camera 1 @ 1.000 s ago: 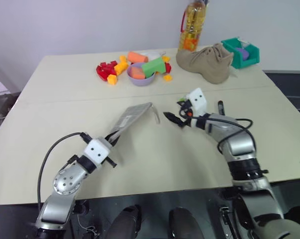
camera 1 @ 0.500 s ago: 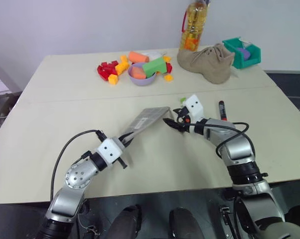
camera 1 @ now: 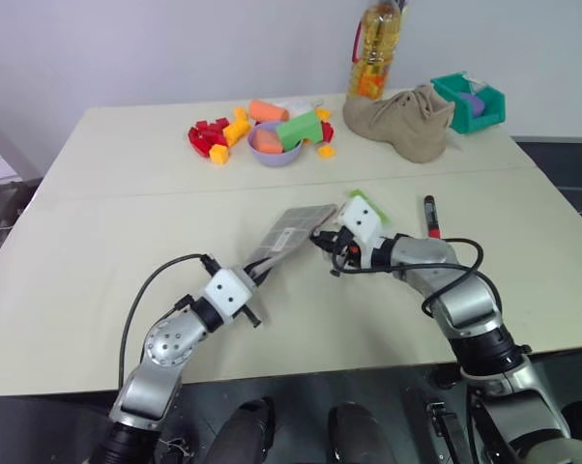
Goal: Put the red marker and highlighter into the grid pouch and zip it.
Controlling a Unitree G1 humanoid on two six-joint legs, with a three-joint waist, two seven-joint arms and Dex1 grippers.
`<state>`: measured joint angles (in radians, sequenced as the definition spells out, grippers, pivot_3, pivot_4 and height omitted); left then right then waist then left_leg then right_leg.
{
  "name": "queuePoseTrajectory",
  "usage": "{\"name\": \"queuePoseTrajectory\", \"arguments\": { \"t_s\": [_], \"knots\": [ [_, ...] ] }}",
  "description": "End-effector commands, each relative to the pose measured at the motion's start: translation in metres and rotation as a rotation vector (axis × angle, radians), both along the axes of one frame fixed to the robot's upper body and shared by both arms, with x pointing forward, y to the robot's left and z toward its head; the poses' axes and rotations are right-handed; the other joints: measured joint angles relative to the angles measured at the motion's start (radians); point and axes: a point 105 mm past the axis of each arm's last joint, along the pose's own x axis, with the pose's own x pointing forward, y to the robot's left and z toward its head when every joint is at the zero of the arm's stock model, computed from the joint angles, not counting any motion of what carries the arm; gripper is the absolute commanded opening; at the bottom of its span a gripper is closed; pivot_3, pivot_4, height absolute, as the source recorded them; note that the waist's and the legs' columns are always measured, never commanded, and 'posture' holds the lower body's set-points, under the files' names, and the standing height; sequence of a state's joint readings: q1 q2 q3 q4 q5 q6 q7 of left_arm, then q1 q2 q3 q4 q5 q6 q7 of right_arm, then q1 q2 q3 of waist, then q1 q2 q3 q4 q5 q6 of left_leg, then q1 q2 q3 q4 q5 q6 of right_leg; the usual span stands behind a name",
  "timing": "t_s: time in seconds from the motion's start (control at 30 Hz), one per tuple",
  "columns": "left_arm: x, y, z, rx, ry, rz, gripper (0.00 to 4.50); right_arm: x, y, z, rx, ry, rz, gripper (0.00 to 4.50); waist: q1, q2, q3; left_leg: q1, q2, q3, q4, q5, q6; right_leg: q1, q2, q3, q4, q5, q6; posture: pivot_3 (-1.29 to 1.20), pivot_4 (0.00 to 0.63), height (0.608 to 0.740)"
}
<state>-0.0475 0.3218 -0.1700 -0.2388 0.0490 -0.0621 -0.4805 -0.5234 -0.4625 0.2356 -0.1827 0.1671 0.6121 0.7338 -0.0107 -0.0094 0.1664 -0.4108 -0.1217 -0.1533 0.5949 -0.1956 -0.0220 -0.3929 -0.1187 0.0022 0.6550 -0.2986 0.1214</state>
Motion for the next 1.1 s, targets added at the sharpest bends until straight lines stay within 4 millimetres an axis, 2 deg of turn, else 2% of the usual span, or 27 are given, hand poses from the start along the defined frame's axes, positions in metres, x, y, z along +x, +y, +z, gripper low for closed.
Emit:
{"name": "queuePoseTrajectory", "arguments": {
  "t_s": [0.03,0.17,0.27,0.37,0.47,0.5,0.57,0.77,0.9,0.97,1.1],
  "knots": [
    [0.006,-0.010,0.006,-0.032,-0.011,0.008,0.00,-0.026,0.020,0.013,-0.054,-0.075,0.153,0.06,0.000,0.000,0.000,0.000,0.000,0.000,0.000,0.000,0.000,0.000,0.000,0.000,0.000,0.000,0.000,0.00,0.150,0.740],
    [0.018,-0.019,0.006,-0.050,-0.004,0.025,0.00,-0.050,0.035,0.016,-0.074,-0.084,0.274,0.06,0.002,-0.001,0.000,0.000,0.000,0.000,0.001,0.000,0.000,0.000,0.000,-0.001,0.000,0.000,0.000,0.00,0.150,0.740],
    [0.026,-0.027,0.006,-0.055,-0.009,0.025,0.00,-0.061,0.044,0.021,-0.064,-0.091,0.315,0.06,0.002,-0.001,0.000,0.000,0.000,-0.001,0.001,0.000,0.000,0.001,0.000,-0.001,0.000,0.000,0.000,0.00,0.150,0.740],
    [0.031,-0.035,0.007,-0.068,-0.015,0.022,0.00,-0.064,0.049,0.024,-0.056,-0.091,0.320,0.06,0.002,-0.001,0.000,0.000,0.000,-0.001,0.001,0.000,0.000,0.001,0.000,-0.001,0.000,0.000,0.000,0.00,0.150,0.740],
    [0.033,-0.037,0.007,-0.077,-0.019,0.027,0.00,-0.061,0.046,0.024,-0.051,-0.076,0.296,0.06,0.002,-0.001,0.000,0.000,0.000,-0.001,0.001,0.000,0.000,0.001,0.000,-0.001,0.000,0.000,0.000,0.00,0.150,0.740],
    [0.034,-0.037,0.007,-0.078,-0.021,0.033,0.00,-0.061,0.043,0.025,-0.037,-0.059,0.289,0.31,0.002,-0.001,0.000,0.000,0.000,-0.001,0.001,0.000,0.000,0.001,0.000,-0.001,0.000,0.000,0.000,0.00,0.150,0.740],
    [0.036,-0.033,0.008,-0.080,-0.027,0.053,0.00,-0.055,0.029,0.026,-0.020,-0.031,0.239,0.89,0.002,-0.001,0.000,0.000,0.000,-0.001,0.001,0.000,0.000,0.001,0.000,-0.001,0.000,0.000,0.000,0.00,0.150,0.740],
    [0.038,-0.015,0.010,-0.082,-0.037,0.097,0.00,0.003,-0.049,0.017,-0.066,-0.022,-0.155,3.93,0.009,-0.002,0.000,0.000,-0.001,-0.002,0.002,0.000,0.000,0.002,0.000,-0.002,0.000,0.000,0.001,0.00,0.150,0.740],
    [0.034,-0.007,0.008,-0.076,-0.037,0.091,0.00,0.047,-0.104,0.008,0.003,0.025,-0.484,3.93,0.000,-0.002,0.000,0.000,-0.001,-0.001,0.002,0.000,0.000,0.001,0.000,-0.001,0.000,0.000,0.001,0.00,0.150,0.740],
    [0.035,-0.004,0.007,-0.069,-0.036,0.096,0.00,0.061,-0.120,0.002,0.033,0.048,-0.586,3.93,-0.005,-0.002,0.000,0.000,0.000,-0.001,0.001,0.000,0.000,0.001,0.000,-0.001,0.000,0.001,0.001,0.00,0.150,0.740],
    [0.035,-0.001,0.006,-0.064,-0.034,0.104,0.00,0.077,-0.134,-0.012,0.046,0.077,-0.678,3.93,-0.003,-0.001,0.000,0.000,0.000,0.000,0.001,0.000,0.000,0.001,0.000,-0.001,0.000,0.001,0.001,0.00,0.150,0.740]
  ]
}}
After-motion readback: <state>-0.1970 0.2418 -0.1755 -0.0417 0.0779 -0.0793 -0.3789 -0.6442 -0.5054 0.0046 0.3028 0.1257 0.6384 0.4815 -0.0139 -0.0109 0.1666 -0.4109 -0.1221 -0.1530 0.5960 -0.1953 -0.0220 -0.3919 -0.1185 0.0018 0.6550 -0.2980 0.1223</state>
